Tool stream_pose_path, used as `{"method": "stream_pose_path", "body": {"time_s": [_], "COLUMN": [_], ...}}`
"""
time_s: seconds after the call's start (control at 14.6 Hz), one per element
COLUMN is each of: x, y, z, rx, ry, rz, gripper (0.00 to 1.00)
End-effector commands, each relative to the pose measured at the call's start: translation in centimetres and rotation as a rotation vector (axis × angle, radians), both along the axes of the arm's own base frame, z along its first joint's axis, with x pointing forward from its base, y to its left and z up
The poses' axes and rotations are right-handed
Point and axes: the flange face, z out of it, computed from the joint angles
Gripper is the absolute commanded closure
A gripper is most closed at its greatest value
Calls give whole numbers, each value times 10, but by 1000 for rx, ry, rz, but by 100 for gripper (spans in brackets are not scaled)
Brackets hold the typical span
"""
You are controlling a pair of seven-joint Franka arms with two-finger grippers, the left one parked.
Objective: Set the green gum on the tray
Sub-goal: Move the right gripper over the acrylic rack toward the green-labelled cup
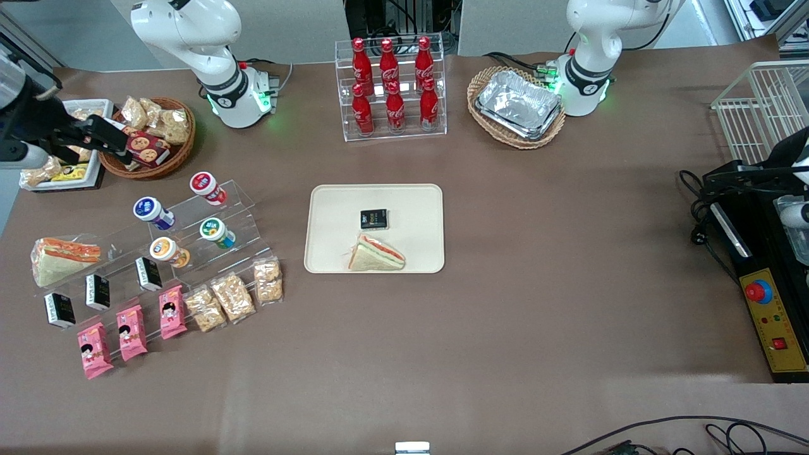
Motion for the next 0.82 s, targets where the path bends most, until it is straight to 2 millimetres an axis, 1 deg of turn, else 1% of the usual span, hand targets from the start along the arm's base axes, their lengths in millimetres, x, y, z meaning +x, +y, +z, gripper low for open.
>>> {"method": "stream_pose_path", "body": {"time_s": [0.0, 0.14, 0.21, 0.27, 0.48, 0.62, 0.75], "x": [5, 8, 9, 8, -1, -8, -11], "y": [10, 14, 23, 27, 29, 31, 28], "z": [-17, -32, -44, -61, -98, -121, -143], "rx": [-14, -14, -17, -18, -24, -28, -28], "ry": [-30, -19, -18, -18, -43, -62, -62], "rz": [105, 126, 151, 157, 166, 262, 275], "gripper": [0, 0, 0, 0, 0, 0, 0]}}
